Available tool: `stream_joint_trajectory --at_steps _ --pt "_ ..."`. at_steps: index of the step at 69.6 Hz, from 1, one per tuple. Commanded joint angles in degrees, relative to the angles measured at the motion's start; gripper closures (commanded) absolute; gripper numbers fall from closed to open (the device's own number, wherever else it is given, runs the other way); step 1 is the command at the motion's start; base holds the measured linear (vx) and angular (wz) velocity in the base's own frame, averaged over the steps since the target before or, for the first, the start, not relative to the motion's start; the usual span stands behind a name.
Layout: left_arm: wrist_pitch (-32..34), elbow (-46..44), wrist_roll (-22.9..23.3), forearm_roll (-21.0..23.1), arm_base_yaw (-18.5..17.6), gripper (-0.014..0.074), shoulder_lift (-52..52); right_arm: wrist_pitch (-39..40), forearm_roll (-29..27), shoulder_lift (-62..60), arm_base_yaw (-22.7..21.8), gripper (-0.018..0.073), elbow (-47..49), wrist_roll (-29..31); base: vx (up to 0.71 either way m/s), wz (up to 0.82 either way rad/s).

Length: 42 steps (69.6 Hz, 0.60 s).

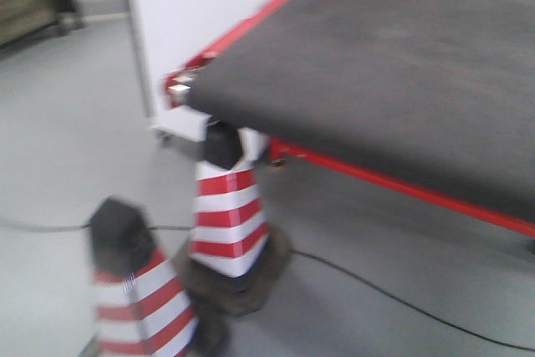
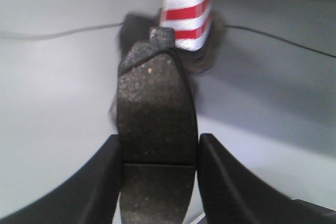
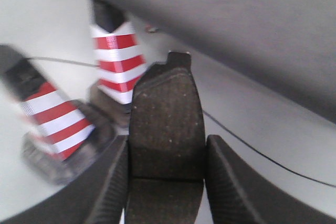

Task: Move and align brake pads A on conveyor
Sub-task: 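Turn the base toward the dark conveyor belt past the cones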

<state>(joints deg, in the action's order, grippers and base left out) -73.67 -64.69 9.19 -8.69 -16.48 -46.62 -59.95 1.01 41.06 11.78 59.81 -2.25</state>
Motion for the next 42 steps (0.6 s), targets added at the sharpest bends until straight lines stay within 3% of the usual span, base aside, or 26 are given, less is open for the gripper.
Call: stream_joint_trajectory --at_steps 1,25,42 --pt "1.8 -1.19 0.43 -0.4 -0.33 0.0603 0.17 4.59 0.46 -0.01 0.02 0.0567 1.51 0.34 0.29 -0.83" --pt "1.8 -1.19 0.43 -0.4 -0.33 0.0603 0.17 4.65 0.46 -0.01 0.02 0.0567 1.51 0.34 0.29 -0.78" --pt "1.82 -1.19 0.43 -0.4 -0.33 0.0603 0.17 4.26 0.46 -0.01 0.02 0.0567 1.51 0.34 0.3 -0.57"
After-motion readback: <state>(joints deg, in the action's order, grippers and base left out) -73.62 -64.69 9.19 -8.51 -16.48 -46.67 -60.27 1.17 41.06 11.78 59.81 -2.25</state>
